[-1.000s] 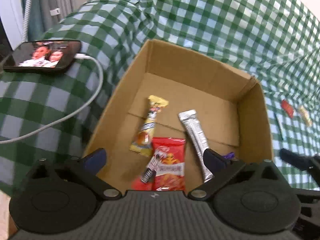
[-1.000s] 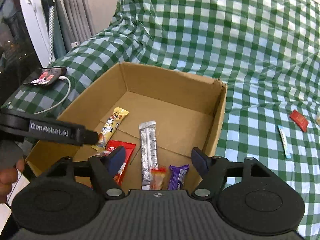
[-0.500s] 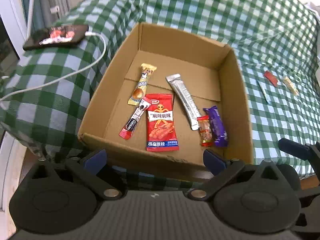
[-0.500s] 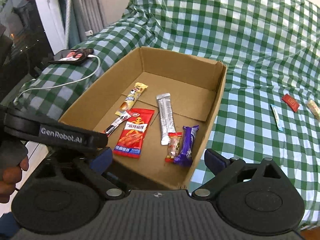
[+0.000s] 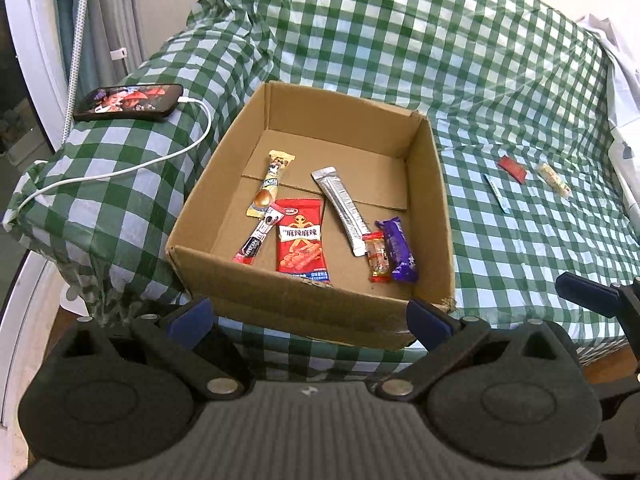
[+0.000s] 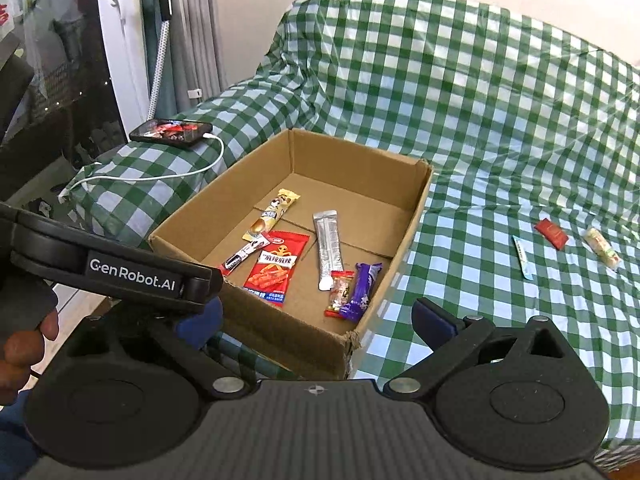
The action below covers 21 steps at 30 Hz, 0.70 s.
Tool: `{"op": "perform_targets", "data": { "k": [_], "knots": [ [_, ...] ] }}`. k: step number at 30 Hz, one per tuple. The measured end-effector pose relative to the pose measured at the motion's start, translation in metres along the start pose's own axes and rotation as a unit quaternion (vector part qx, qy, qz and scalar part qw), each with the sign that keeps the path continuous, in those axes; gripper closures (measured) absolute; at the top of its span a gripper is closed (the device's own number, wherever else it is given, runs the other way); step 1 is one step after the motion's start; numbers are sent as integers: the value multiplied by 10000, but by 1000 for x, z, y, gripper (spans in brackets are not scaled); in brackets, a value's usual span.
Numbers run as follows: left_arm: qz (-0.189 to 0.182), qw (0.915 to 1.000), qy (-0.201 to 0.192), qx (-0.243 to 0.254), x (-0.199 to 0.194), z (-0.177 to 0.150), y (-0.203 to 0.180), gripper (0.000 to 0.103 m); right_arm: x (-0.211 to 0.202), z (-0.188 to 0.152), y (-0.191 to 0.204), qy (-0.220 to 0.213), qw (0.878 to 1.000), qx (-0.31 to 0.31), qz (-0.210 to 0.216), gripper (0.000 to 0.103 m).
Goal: Organize snacks
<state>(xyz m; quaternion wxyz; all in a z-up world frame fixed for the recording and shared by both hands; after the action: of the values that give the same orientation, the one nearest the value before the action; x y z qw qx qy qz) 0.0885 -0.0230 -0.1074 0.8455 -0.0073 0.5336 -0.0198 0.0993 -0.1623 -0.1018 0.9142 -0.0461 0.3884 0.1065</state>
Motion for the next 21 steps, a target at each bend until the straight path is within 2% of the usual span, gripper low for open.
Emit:
{"op": "perform_targets", "data": {
  "k": [7,21],
  "knots": [
    [73,9998,-162,4,-16,-8,-2,0,-20,-9,-1,-258,9996,76,-13,2],
    [63,9997,-247,48,-29,-18,-5,0,-35,-19,2,-432,9990,76,-62,1]
  ]
}}
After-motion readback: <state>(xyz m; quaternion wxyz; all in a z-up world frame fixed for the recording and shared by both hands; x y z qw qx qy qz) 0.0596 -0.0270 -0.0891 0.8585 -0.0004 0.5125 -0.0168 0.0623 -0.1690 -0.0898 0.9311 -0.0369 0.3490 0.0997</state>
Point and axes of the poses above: each gripper's, at about its wrist camera, not at the fingertips, and x roughly the way its jaws point, y to its left, z to its top, the point moved 9 cm from there along x, roughly the way its jaws point, and after that the axes turned 11 degrees about y, right-handed, at the moved point
